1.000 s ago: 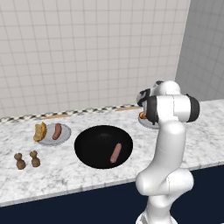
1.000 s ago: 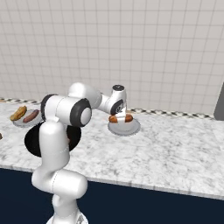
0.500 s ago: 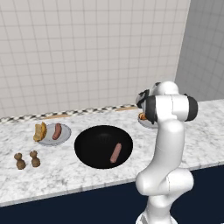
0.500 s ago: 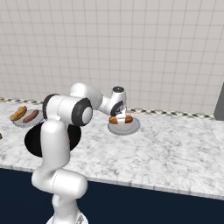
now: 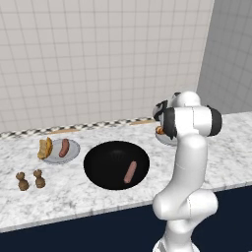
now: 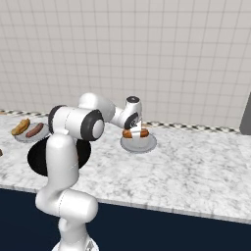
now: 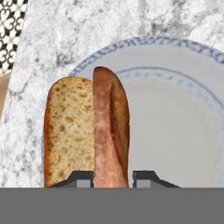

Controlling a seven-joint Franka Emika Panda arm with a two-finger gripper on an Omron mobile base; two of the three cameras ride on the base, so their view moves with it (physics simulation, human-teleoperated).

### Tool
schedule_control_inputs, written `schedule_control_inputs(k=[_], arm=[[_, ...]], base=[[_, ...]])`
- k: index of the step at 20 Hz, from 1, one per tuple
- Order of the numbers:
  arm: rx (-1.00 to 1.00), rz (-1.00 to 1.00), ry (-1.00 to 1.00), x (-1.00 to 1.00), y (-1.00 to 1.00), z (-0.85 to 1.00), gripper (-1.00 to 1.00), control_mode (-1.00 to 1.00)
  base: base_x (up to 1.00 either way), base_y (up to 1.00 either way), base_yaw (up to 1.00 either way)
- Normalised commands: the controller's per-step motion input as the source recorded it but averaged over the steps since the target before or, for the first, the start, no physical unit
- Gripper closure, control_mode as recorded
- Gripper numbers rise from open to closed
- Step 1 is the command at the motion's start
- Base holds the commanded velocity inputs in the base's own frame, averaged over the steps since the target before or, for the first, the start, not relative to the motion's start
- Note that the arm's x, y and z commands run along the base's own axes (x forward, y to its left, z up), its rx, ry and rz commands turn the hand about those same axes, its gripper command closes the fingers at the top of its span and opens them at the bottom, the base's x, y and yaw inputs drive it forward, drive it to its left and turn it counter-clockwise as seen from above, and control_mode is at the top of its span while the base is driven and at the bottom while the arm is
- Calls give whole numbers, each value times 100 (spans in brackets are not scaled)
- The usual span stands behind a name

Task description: Place one bun and one sausage from the bowl on each plate.

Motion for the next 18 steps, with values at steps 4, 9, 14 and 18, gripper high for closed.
schedule_control_inputs(k=[4, 9, 14, 18], arm=[[0, 0, 0, 0, 0, 0, -100, -100], [0, 0, 0, 0, 0, 4, -100, -100], [-2, 1, -4, -33, 7, 59, -100, -100], [0, 21, 1, -81, 46, 63, -100, -100]], base=[[0, 0, 0], [0, 0, 0], [0, 0, 0], [0, 0, 0]])
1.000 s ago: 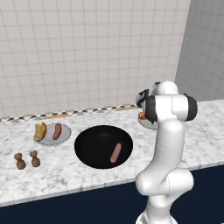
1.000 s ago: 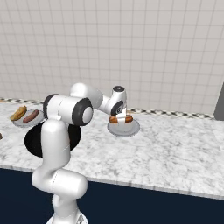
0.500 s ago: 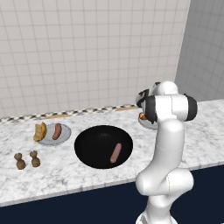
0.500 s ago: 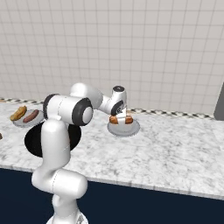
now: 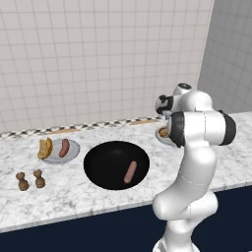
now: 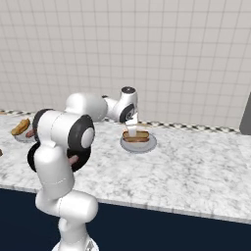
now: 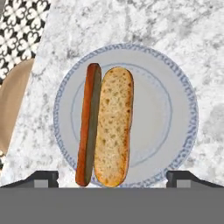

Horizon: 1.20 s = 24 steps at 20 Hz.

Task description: Place one bun and one sausage from the bowl on each plate.

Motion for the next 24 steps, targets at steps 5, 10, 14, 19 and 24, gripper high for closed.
schedule_control_inputs(k=[5, 10, 14, 19, 24], arm=[[0, 46, 24, -80, 76, 40, -100, -100], [-1, 39, 48, -71, 82, 37, -100, -100], [-5, 37, 46, -74, 83, 14, -100, -100], [-6, 18, 16, -62, 70, -9, -100, -100], [-7, -6, -27, -48, 6, -52, -100, -100]], base=[[0, 0, 0], [0, 0, 0], [0, 0, 0], [0, 0, 0], [0, 0, 0]])
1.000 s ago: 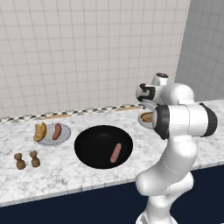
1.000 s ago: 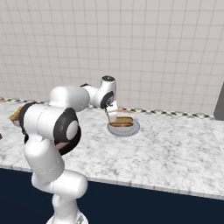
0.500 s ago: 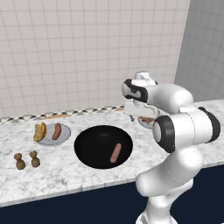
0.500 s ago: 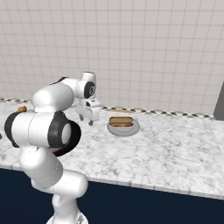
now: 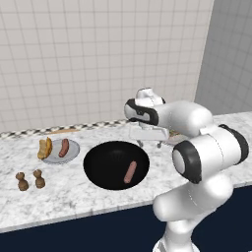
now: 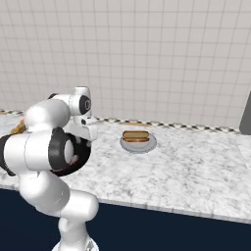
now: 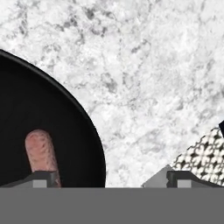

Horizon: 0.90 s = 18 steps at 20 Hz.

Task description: Place one bun and one sausage from the bowl on each plate.

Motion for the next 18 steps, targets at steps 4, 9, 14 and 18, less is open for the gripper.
schedule_control_inputs(k=[4, 9, 14, 18], arm=[[-12, -10, -31, -6, 22, -14, -100, -100], [0, 1, -1, 14, 25, 0, -100, -100], [-1, 18, 0, 28, 47, -2, -100, -100], [-4, 12, 0, 9, 61, -12, -100, -100]], base=[[0, 0, 0], [0, 0, 0], [0, 0, 0], [0, 0, 0]])
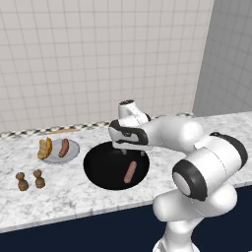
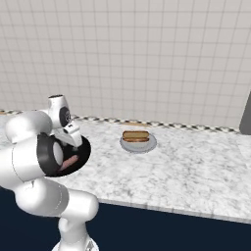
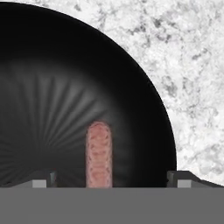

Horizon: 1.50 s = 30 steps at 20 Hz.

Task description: Place one bun and one sausage from the bowl on each plate.

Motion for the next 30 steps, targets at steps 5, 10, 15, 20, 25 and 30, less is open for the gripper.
schedule_control_inputs(k=[5, 10, 15, 20, 25, 30], arm=[[-2, 0, -1, 0, 36, -31, -100, -100], [0, -3, -2, 0, 5, -31, -100, -100], [0, -1, 0, 0, 0, -3, -100, -100], [0, 0, 0, -2, -7, 0, -100, -100], [0, 0, 0, -6, -12, 0, -100, -100], [0, 0, 0, 0, -5, -12, -100, -100]], base=[[0, 0, 0], [0, 0, 0], [0, 0, 0], [0, 0, 0], [0, 0, 0], [0, 0, 0]])
